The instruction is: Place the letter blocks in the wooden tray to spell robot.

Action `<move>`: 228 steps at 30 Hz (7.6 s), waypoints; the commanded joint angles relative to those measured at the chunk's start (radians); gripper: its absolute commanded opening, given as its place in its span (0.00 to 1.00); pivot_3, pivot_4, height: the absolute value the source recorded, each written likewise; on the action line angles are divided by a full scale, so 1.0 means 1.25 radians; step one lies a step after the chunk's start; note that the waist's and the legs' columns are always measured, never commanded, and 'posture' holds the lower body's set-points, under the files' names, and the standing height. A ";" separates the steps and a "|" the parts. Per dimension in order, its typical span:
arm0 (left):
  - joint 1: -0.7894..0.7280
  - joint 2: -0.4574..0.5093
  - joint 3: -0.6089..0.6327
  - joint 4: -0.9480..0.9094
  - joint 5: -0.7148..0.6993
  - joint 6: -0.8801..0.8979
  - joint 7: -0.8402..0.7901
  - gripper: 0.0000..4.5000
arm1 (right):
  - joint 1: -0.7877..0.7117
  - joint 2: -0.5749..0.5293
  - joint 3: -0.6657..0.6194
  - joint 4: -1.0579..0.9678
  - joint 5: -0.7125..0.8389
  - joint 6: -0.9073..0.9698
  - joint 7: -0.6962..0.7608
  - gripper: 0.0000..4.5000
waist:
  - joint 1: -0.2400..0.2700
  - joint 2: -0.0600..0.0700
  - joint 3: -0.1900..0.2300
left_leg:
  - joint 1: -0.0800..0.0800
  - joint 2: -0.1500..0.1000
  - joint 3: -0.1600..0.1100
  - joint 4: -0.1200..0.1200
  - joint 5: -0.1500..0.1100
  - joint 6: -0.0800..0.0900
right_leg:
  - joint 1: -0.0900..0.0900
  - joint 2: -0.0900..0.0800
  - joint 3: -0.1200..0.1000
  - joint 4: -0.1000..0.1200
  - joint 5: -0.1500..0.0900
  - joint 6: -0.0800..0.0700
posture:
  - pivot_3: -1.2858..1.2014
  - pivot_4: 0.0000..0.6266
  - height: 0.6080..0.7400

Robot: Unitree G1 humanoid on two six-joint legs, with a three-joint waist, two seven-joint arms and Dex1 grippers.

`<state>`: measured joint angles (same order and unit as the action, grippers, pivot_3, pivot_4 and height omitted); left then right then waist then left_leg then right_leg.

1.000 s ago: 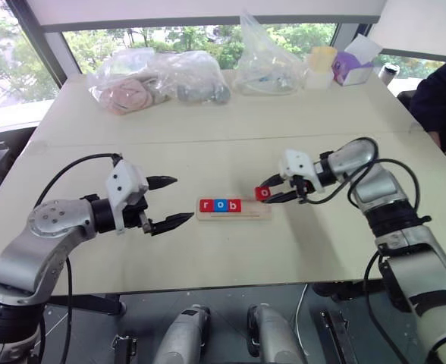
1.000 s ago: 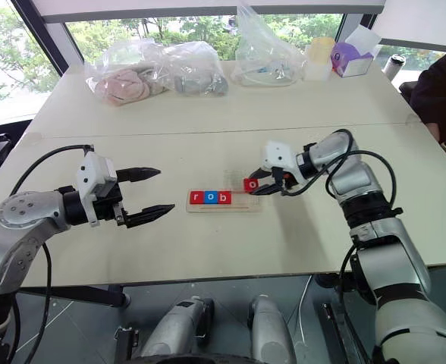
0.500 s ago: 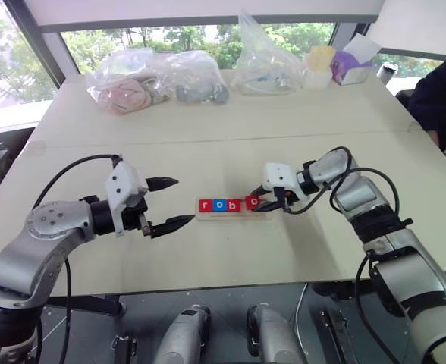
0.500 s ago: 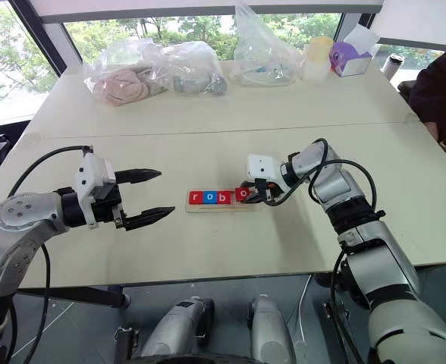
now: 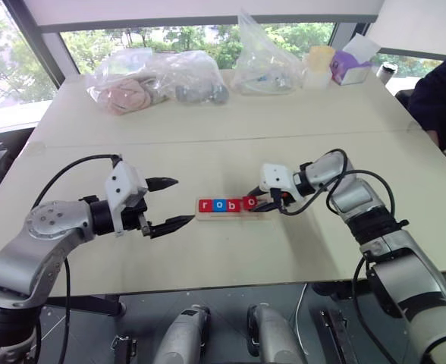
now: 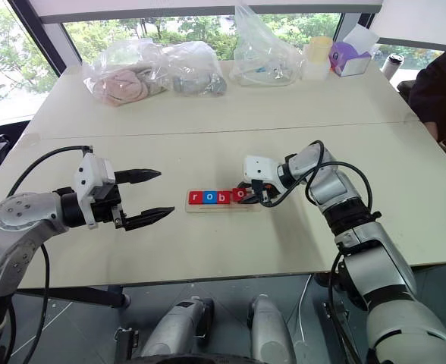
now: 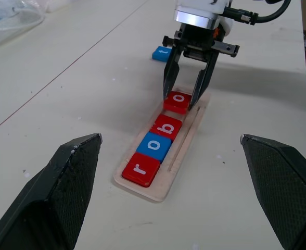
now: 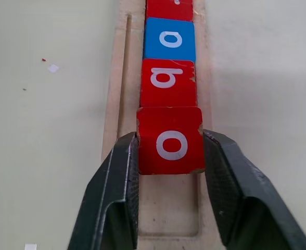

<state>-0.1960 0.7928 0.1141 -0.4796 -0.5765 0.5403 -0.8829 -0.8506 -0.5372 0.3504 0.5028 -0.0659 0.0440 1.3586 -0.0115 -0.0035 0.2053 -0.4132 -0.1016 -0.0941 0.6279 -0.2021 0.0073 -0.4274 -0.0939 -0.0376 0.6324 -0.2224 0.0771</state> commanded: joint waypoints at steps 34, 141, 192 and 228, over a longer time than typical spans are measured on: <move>-0.011 0.004 0.011 -0.022 -0.007 -0.002 0.011 1.00 | 0.044 -0.029 -0.048 -0.083 0.000 0.026 -0.108 0.99 | 0.001 0.000 0.000 | 0.000 0.001 0.002 0.000 0.000 0.000 | 0.000 0.000 0.001 0.000 0.000 0.000 | 0.52 0.24 0.92; -0.038 -0.018 -0.010 0.009 0.019 -0.025 -0.004 1.00 | 0.225 0.260 -0.400 -0.457 0.095 0.873 -0.971 0.26 | 0.000 0.000 -0.001 | 0.001 0.006 0.006 -0.001 0.000 0.001 | -0.001 0.006 0.004 0.000 0.001 -0.005 | 0.52 0.24 0.92; -0.053 -0.031 -0.017 0.031 0.038 -0.034 -0.013 1.00 | 0.202 -0.227 -0.152 -0.062 0.198 0.087 -0.046 0.99 | 0.000 -0.003 0.000 | 0.000 0.010 0.011 -0.004 -0.002 0.003 | 0.001 0.005 0.002 -0.013 0.005 -0.002 | 0.52 0.24 0.92; -0.012 -0.014 0.015 -0.012 0.022 -0.017 0.013 1.00 | 0.051 -0.065 -0.066 -0.026 0.104 0.015 0.017 0.25 | 0.014 -0.003 0.000 | 0.000 0.009 0.011 -0.003 -0.002 0.002 | 0.000 0.005 0.003 -0.012 0.007 -0.001 | 0.52 0.24 0.92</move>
<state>-0.2092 0.7655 0.1002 -0.4572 -0.5363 0.5204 -0.8720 -0.7579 -0.6213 0.2723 0.4690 0.0659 0.0803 1.3825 0.0056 -0.0068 0.2053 -0.4131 -0.0898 -0.0806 0.6239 -0.2048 0.0099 -0.4278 -0.0876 -0.0337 0.6175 -0.2137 0.0755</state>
